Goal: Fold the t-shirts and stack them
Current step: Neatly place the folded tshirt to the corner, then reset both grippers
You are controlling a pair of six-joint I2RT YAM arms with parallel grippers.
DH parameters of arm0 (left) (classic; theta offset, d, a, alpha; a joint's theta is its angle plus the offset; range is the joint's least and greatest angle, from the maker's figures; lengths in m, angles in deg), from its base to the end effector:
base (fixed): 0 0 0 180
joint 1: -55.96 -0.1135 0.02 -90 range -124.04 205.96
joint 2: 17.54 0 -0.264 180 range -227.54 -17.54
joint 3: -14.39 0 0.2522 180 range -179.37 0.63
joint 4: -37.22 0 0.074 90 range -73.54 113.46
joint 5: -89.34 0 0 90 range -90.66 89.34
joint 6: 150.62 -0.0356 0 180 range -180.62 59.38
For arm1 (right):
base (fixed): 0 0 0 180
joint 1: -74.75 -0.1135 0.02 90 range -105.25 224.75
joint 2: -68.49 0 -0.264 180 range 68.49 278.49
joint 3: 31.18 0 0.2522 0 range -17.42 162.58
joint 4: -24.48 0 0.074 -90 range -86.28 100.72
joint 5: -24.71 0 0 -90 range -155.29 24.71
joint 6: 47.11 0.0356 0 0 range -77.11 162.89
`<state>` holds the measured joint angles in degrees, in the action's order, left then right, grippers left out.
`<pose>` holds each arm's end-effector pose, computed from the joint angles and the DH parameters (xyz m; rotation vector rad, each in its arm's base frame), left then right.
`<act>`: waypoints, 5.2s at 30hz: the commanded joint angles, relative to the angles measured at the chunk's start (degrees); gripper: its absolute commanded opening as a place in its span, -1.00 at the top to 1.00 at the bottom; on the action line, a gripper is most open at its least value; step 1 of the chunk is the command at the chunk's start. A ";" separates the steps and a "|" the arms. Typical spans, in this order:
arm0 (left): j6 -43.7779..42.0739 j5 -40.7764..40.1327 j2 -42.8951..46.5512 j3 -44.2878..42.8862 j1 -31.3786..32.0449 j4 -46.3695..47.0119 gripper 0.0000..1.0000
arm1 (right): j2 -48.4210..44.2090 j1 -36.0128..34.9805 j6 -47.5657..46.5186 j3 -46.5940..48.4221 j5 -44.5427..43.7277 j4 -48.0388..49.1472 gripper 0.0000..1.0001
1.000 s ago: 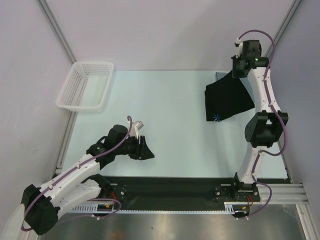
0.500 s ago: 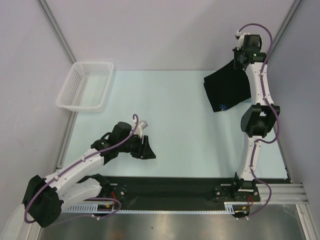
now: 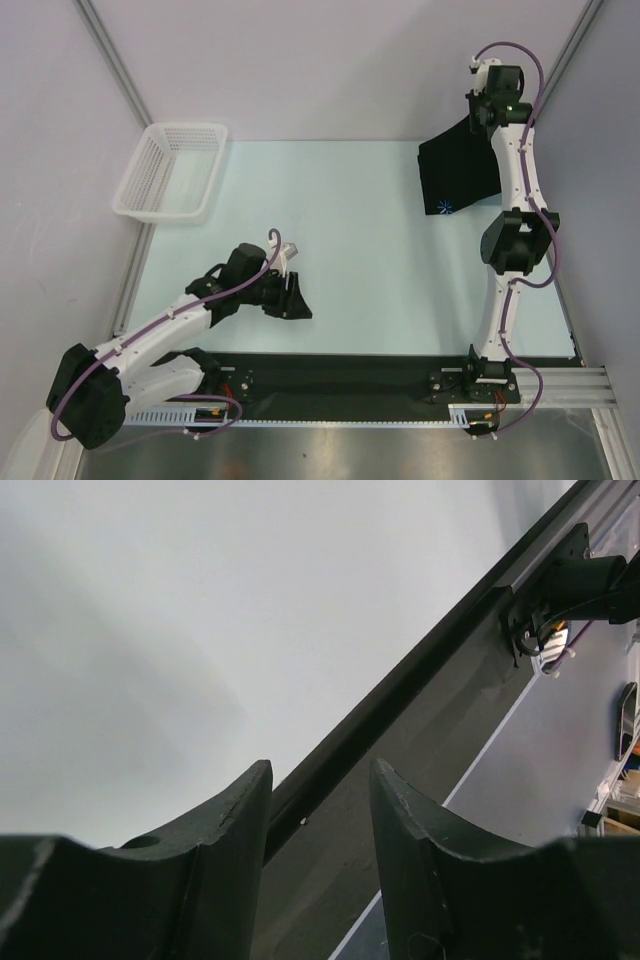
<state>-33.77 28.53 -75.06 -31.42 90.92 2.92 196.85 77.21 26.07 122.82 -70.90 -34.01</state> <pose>0.1525 -0.1278 0.2094 0.4427 2.4954 -1.0860 0.5025 -0.0251 0.3703 -0.2123 2.1457 -0.3007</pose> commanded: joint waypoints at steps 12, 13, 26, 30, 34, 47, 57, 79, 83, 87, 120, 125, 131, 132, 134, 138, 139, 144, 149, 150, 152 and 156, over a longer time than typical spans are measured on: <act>-1.63 2.01 -1.28 -1.00 -0.16 2.95 0.02 | -5.92 -0.44 -7.44 4.25 -0.02 4.48 1.00; -1.45 2.27 -1.46 -0.73 -0.16 3.13 0.02 | -5.84 -0.44 -7.70 4.07 0.07 4.48 1.00; -1.36 2.80 -2.51 -0.55 0.72 3.31 0.02 | -2.23 0.62 -8.76 6.97 1.30 7.20 1.00; -1.36 2.71 -2.78 -0.47 0.72 3.57 0.02 | -3.02 0.79 -8.40 6.36 2.36 6.50 1.00; -1.28 2.63 -2.51 -0.29 0.72 3.84 0.01 | -4.51 0.18 -8.41 5.39 3.05 5.36 1.00; -1.01 2.71 -0.05 -0.11 0.72 3.92 0.01 | -11.90 -6.76 -10.52 2.31 -1.86 -0.18 1.00; -1.01 2.54 0.04 -0.11 1.34 3.92 0.01 | -15.41 -8.26 -12.53 -0.93 -4.32 -1.76 1.00; -1.27 1.92 -1.98 -0.38 1.34 4.01 0.00 | -9.45 -3.60 -13.15 1.25 1.56 0.26 1.00; -1.45 1.84 -2.60 -0.38 1.25 3.92 0.00 | -7.08 -3.08 -13.50 3.19 2.96 0.70 1.00; -1.45 1.66 -3.21 -0.20 1.25 3.92 -0.01 | -4.79 -2.90 -13.50 5.21 4.73 0.96 1.00; -3.65 2.36 -12.09 -4.77 -1.47 -2.22 -0.01 | 13.14 7.21 -17.01 3.01 -5.38 22.23 -0.35; -0.85 2.28 -7.97 -4.07 -1.47 -2.23 -0.01 | 11.93 7.91 -9.83 9.50 -6.71 22.06 -0.79; 5.13 2.54 0.29 -2.58 -1.47 1.37 -0.04 | -2.12 0.99 5.45 0.85 -3.45 16.36 -0.99; 6.10 2.54 1.26 -2.23 -1.47 2.07 -0.05 | -6.84 -0.16 8.18 -1.88 -1.88 15.04 -0.99; 9.16 1.49 5.11 -1.18 -1.47 4.62 -0.16 | -12.48 -1.57 19.42 -8.46 4.86 13.62 -1.00; 13.48 -2.19 13.03 1.55 -1.47 6.38 -0.32 | -28.83 -6.39 39.72 -41.17 16.91 22.56 -1.00; 15.58 -2.82 14.87 3.30 -1.47 7.17 -0.35 | -35.39 -7.98 42.19 -47.11 17.90 27.54 -0.99; 25.86 -4.31 28.91 12.26 -1.39 13.40 -0.62 | -50.99 -13.52 66.62 -77.96 28.35 40.92 -0.99; 38.87 -7.74 44.13 23.52 -1.39 18.86 -0.97 | -68.65 -19.95 78.95 -108.97 27.50 48.52 -1.00; 40.72 -7.83 47.12 25.01 -1.39 20.43 -0.97 | -75.46 -20.04 80.70 -111.65 26.80 45.12 -1.00; 47.22 -7.57 54.41 30.45 -1.39 25.00 -1.00 | -82.00 -20.04 83.07 -119.11 25.04 40.79 -0.99; 60.74 -5.55 64.62 41.26 -1.39 35.19 -1.00 | -99.65 -18.46 88.35 -128.37 27.22 34.29 -0.99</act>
<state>12.37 22.28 -18.73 -1.87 89.85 25.04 105.70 57.83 106.89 -2.48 -44.78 1.75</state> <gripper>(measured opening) 0.996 0.995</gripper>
